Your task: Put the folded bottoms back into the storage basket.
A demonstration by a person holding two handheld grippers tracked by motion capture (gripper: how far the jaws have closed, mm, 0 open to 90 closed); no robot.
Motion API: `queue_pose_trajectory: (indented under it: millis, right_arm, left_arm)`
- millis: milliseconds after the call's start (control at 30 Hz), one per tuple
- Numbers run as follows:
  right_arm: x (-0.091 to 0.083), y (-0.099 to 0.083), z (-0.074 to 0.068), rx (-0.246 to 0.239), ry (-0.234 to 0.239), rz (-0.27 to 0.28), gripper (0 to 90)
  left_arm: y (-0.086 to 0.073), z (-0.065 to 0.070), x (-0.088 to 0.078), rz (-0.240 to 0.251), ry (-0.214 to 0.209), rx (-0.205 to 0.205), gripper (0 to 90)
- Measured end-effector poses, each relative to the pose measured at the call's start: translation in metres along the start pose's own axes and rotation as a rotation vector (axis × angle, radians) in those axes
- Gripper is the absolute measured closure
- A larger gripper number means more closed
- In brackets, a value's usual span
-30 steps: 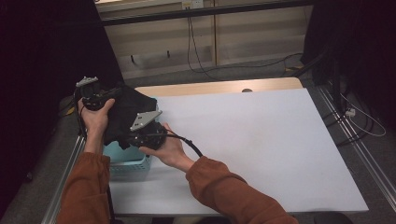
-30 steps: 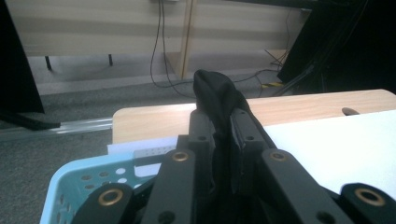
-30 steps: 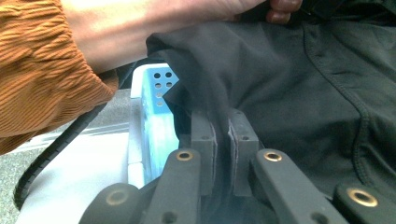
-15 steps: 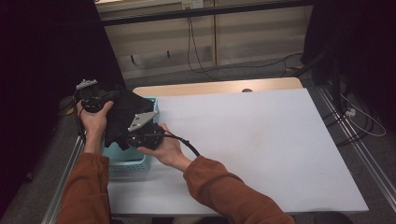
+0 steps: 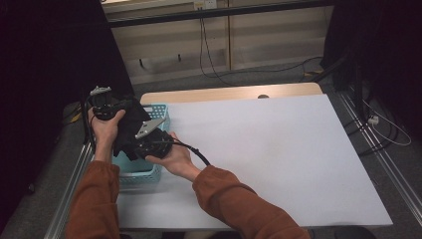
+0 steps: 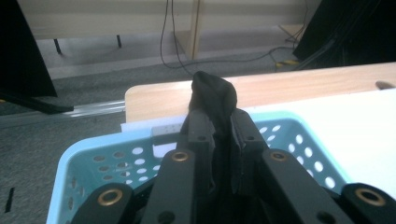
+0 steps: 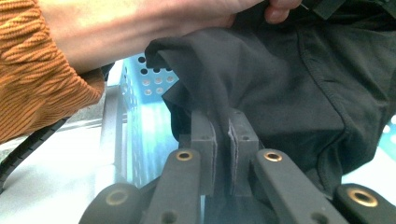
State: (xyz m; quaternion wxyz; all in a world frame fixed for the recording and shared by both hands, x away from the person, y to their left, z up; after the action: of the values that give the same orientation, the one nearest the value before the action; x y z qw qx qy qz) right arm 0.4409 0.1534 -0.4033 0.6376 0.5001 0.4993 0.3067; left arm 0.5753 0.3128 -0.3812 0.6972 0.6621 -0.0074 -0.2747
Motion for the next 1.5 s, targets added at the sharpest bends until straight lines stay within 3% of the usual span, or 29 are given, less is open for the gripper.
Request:
queue_pose_trajectory:
  millis: [333,733,967,1433,1500]
  right_arm:
    - [0.002,-0.011,0.000,0.007,0.004,-0.026,84.3]
    - [0.008,-0.019,-0.002,0.006,0.017,-0.042,84.1]
    - [0.012,-0.022,-0.004,0.004,0.025,-0.055,83.7]
    - [0.015,-0.022,-0.003,-0.002,0.036,-0.071,83.0]
    - [0.015,-0.021,-0.003,-0.005,0.035,-0.071,82.7]
  left_arm:
    - [-0.008,0.004,0.008,-0.026,-0.040,0.009,81.1]
    - [-0.025,-0.006,0.011,-0.060,-0.002,-0.026,81.0]
    - [-0.030,-0.004,0.015,-0.067,-0.024,-0.027,80.9]
    - [-0.043,-0.015,0.016,-0.132,0.041,-0.029,79.7]
    - [-0.045,-0.017,0.016,-0.147,0.053,-0.009,78.5]
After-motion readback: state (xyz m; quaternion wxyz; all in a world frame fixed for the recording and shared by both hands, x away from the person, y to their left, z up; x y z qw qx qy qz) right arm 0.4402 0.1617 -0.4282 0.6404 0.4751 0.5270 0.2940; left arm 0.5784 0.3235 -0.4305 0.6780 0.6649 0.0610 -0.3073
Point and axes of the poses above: each handheld gripper's, and its own axes: x roughly forward along the jaws, y roughly out of its top, z roughly to its right, the point moved 4 cm from there along x, roughly forward along the jaws, and after that the axes turned 9 degrees about z, right-handed, at the moved point
